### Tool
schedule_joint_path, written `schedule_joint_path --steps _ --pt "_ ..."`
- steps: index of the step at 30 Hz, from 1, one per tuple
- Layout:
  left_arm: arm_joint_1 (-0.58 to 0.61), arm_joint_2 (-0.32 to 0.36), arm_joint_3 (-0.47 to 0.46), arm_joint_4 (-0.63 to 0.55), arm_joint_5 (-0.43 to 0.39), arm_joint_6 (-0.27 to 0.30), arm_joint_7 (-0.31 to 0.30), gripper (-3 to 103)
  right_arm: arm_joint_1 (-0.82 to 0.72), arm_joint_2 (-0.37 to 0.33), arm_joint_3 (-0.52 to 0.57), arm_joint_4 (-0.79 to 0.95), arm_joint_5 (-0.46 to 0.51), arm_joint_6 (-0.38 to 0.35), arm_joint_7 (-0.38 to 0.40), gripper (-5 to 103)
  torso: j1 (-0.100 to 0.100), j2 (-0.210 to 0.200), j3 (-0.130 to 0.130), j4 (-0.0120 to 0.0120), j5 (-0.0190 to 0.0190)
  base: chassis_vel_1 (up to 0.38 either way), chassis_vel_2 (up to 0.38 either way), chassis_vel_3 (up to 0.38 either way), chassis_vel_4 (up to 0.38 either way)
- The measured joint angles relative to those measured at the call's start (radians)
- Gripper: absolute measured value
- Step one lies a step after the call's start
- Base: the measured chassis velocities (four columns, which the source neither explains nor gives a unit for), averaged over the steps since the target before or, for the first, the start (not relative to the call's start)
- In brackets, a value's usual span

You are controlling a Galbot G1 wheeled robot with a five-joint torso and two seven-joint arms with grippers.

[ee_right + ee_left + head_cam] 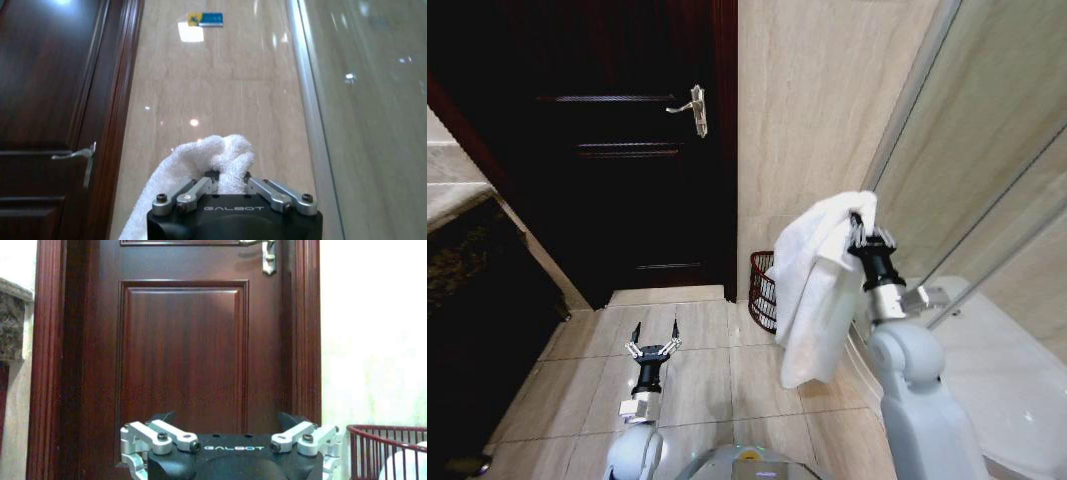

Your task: Discard the used towel into the hamper.

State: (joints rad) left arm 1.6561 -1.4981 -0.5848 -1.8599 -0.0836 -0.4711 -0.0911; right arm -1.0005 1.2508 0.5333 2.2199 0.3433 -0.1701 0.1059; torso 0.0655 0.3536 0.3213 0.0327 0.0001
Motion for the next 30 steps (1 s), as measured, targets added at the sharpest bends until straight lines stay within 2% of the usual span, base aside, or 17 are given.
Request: schedule_joint_path --steps 2,4,8,12,13,19,20,23,24,30 --pt "0.002 -0.001 0.0 -0.001 0.001 0.0 -0.003 100 0.015 -0.01 -0.002 -0.003 0.009 -0.004 0.002 13 0.0 0.0 0.0 0.0 0.0001 0.0 0.0 0.0 0.0" --pt "0.011 -0.002 0.0 -0.006 0.005 0.0 -0.015 100 0.1 -0.057 -0.008 -0.008 0.071 -0.038 0.016 13 0.0 0.0 0.0 -0.0001 0.0001 0.0 0.0 0.0 0.0" --pt "0.02 -0.002 -0.004 -0.013 0.007 0.001 -0.02 100 0.184 -0.088 -0.013 -0.015 0.123 -0.067 0.027 13 0.0 0.0 0.0 -0.0002 0.0 0.0 0.0 0.0 0.0" --pt "0.027 -0.001 -0.007 -0.01 0.001 0.003 -0.035 100 0.399 -0.137 -0.039 -0.115 0.205 -0.09 0.037 13 0.0 0.0 0.0 -0.0001 0.0001 0.0 0.0 0.0 0.0" --pt "0.027 -0.001 -0.007 -0.01 0.001 0.003 -0.035 100 0.399 -0.137 -0.039 -0.115 0.205 -0.09 0.037 13 0.0 0.0 0.0 -0.0001 0.0001 0.0 0.0 0.0 0.0" --pt "0.024 0.0 -0.009 -0.003 -0.01 0.006 -0.044 100 0.648 -0.141 -0.08 -0.287 0.233 -0.09 0.003 13 0.0 0.0 0.0 0.0 0.0004 0.0 0.0 0.0 0.0" --pt "0.024 0.0 -0.009 -0.003 -0.01 0.006 -0.044 100 0.648 -0.141 -0.08 -0.287 0.233 -0.09 0.003 13 0.0 0.0 0.0 0.0 0.0004 0.0 0.0 0.0 0.0" --pt "0.024 -0.006 -0.007 0.001 -0.01 0.009 -0.048 100 0.833 -0.126 -0.117 -0.434 0.247 -0.089 -0.011 13 0.0 0.0 0.0 0.0 -0.0001 0.0 0.0 0.0 0.0" --pt "0.024 -0.006 -0.007 0.001 -0.01 0.009 -0.048 100 0.833 -0.126 -0.117 -0.434 0.247 -0.089 -0.011 13 0.0 0.0 0.0 0.0 -0.0001 0.0 0.0 0.0 0.0" --pt "0.022 -0.015 -0.002 -0.001 0.001 0.016 -0.048 100 1.063 -0.095 -0.165 -0.62 0.254 -0.081 -0.021 13 0.0 0.0 0.0 0.0 -0.0003 0.0 0.0 0.0 0.0"
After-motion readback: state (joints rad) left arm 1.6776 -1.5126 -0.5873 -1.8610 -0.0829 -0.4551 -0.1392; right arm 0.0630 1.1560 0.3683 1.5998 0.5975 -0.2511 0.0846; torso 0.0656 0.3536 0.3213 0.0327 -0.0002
